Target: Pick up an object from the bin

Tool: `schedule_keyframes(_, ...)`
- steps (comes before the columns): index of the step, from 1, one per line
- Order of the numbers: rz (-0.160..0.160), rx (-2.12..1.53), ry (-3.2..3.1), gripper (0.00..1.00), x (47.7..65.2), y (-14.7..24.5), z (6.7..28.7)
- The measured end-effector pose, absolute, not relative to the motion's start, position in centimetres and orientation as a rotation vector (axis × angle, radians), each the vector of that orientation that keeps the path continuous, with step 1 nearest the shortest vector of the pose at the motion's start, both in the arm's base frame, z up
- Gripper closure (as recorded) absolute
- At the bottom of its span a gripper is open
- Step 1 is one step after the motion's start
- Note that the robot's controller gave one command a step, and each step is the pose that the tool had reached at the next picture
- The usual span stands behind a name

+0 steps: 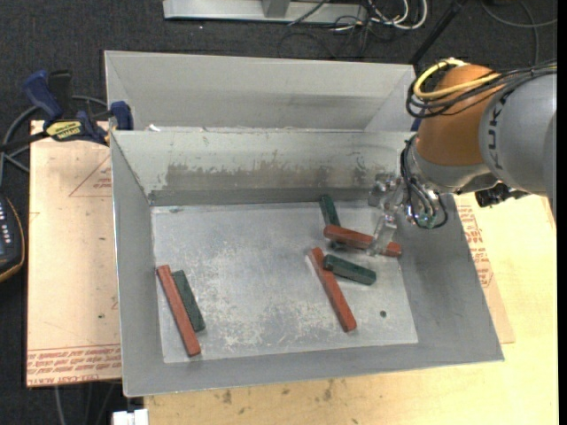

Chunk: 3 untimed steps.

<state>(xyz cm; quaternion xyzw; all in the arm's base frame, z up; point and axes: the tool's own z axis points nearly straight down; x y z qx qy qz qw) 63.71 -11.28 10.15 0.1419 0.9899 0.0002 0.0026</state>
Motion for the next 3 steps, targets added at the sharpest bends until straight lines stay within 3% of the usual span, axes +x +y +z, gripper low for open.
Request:
schedule_keyframes(1,0.004,0.774,3.043,0.00,63.5,-8.3,10.4)
schedule_keyframes(2,0.003,1.090,2.947,0.00,64.1,-6.9,7.1)
schedule_keyframes(3,0.005,1.315,2.849,0.00,64.3,-10.3,7.2)
